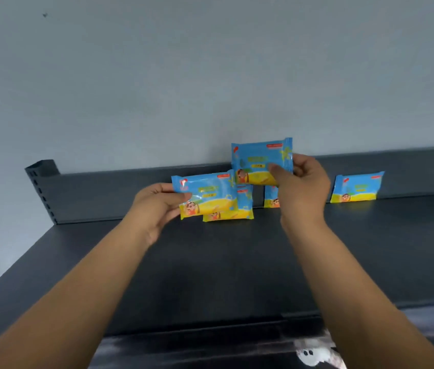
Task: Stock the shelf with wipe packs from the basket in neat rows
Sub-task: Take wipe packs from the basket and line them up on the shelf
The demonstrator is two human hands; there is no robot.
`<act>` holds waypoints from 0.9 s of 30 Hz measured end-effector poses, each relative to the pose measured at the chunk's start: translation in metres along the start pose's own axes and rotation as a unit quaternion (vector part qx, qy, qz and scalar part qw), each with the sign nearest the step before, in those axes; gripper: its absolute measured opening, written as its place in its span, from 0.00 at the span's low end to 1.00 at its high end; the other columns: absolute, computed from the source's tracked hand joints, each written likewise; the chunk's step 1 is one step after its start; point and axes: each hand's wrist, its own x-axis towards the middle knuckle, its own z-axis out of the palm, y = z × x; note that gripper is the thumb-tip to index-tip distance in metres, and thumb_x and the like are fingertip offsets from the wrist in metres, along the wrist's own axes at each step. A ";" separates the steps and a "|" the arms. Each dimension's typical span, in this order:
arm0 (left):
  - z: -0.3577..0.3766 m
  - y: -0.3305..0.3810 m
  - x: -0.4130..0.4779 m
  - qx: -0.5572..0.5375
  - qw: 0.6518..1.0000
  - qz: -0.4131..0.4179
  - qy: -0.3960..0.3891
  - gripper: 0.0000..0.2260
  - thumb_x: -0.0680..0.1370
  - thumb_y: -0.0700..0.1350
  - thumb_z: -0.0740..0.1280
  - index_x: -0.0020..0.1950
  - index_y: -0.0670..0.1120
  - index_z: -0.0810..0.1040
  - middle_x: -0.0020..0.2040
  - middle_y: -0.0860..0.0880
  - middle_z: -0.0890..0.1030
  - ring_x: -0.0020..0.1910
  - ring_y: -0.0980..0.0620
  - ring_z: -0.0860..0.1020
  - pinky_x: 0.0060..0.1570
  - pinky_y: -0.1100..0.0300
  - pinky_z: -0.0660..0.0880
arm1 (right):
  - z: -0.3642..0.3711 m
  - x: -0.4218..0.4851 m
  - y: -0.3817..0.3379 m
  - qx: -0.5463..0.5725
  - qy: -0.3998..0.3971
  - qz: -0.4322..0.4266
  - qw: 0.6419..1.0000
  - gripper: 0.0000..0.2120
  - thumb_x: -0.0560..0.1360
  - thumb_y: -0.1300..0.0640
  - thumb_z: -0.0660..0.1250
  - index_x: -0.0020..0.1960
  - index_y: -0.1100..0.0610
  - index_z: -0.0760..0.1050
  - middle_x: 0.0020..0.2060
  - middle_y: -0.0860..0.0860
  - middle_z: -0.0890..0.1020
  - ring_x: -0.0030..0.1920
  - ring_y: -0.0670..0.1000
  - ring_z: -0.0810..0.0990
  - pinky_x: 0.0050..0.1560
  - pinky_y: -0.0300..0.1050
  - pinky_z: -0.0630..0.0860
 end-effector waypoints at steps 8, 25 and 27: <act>0.040 -0.027 0.053 0.042 0.998 -0.038 -0.021 0.11 0.70 0.30 0.77 0.47 0.41 0.80 0.50 0.43 0.88 0.49 0.47 0.87 0.50 0.56 0.83 | -0.001 0.049 0.008 -0.040 0.030 -0.043 0.998 0.10 0.72 0.65 0.77 0.50 0.55 0.81 0.44 0.49 0.88 0.46 0.46 0.88 0.48 0.43 0.83; 0.032 -0.077 0.069 0.288 0.942 0.166 0.043 0.10 0.71 0.41 0.80 0.46 0.50 0.82 0.49 0.50 0.83 0.48 0.54 0.82 0.47 0.59 0.79 | -0.003 0.041 0.040 -0.086 -0.088 -0.007 0.992 0.10 0.73 0.67 0.77 0.52 0.60 0.81 0.44 0.50 0.89 0.47 0.49 0.88 0.49 0.46 0.84; 0.029 -0.081 0.067 0.272 0.951 0.141 0.045 0.10 0.71 0.42 0.80 0.47 0.48 0.80 0.48 0.50 0.83 0.48 0.53 0.82 0.44 0.61 0.77 | -0.004 0.038 0.043 -0.088 -0.105 -0.005 0.991 0.11 0.73 0.68 0.76 0.52 0.61 0.80 0.45 0.50 0.89 0.48 0.49 0.88 0.50 0.44 0.84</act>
